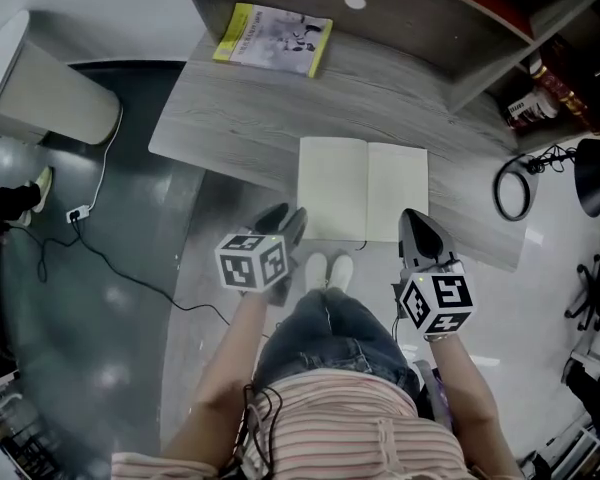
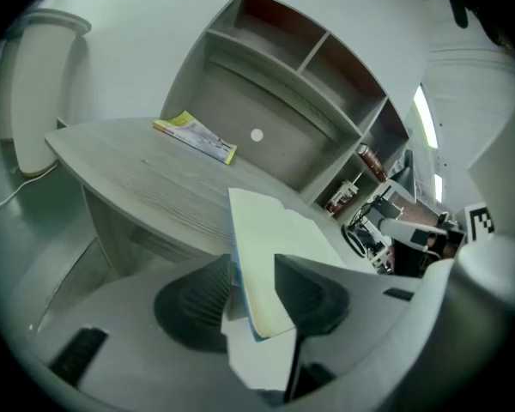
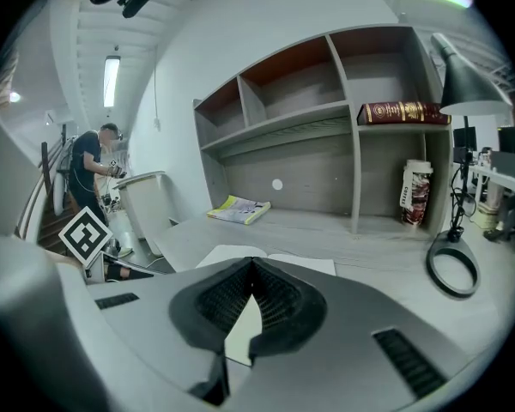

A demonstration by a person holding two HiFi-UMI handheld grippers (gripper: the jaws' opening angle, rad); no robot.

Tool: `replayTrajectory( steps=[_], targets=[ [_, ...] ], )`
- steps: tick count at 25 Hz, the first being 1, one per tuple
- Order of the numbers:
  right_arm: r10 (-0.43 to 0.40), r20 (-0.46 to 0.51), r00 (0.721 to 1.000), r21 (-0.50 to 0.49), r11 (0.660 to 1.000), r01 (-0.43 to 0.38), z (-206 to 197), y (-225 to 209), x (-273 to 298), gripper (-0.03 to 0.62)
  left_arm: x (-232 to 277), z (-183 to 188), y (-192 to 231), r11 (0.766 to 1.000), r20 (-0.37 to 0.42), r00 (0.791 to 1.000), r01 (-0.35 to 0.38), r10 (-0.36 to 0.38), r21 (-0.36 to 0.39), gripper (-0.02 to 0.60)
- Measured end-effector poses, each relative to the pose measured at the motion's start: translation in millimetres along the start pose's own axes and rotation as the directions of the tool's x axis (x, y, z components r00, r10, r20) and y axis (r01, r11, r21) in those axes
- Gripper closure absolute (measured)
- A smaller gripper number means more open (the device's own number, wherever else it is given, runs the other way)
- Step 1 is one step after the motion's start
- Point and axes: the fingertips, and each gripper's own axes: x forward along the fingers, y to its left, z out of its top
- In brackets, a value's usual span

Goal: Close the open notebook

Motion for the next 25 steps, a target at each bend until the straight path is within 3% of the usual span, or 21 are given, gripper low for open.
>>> replayTrajectory(
  steps=[7, 13, 25],
  targets=[
    [0.017, -0.032, 0.999, 0.006, 1.000, -0.017, -6, 0, 9, 0.586, 9, -10, 4, 0.996, -0.034, 0.999, 0.030, -0.033, -0.085, 0.443],
    [0.037, -0.075, 0.997, -0.009, 0.999, -0.038, -15, 4, 17, 0.586, 16, -19, 7, 0.993, -0.073, 0.996, 0.040, -0.049, -0.110, 0.445],
    [0.064, -0.311, 0.948, -0.060, 0.994, -0.087, -58, 11, 42, 0.586, 21, -22, 8, 0.989, -0.100, 0.993, 0.046, -0.061, -0.143, 0.483]
  ],
)
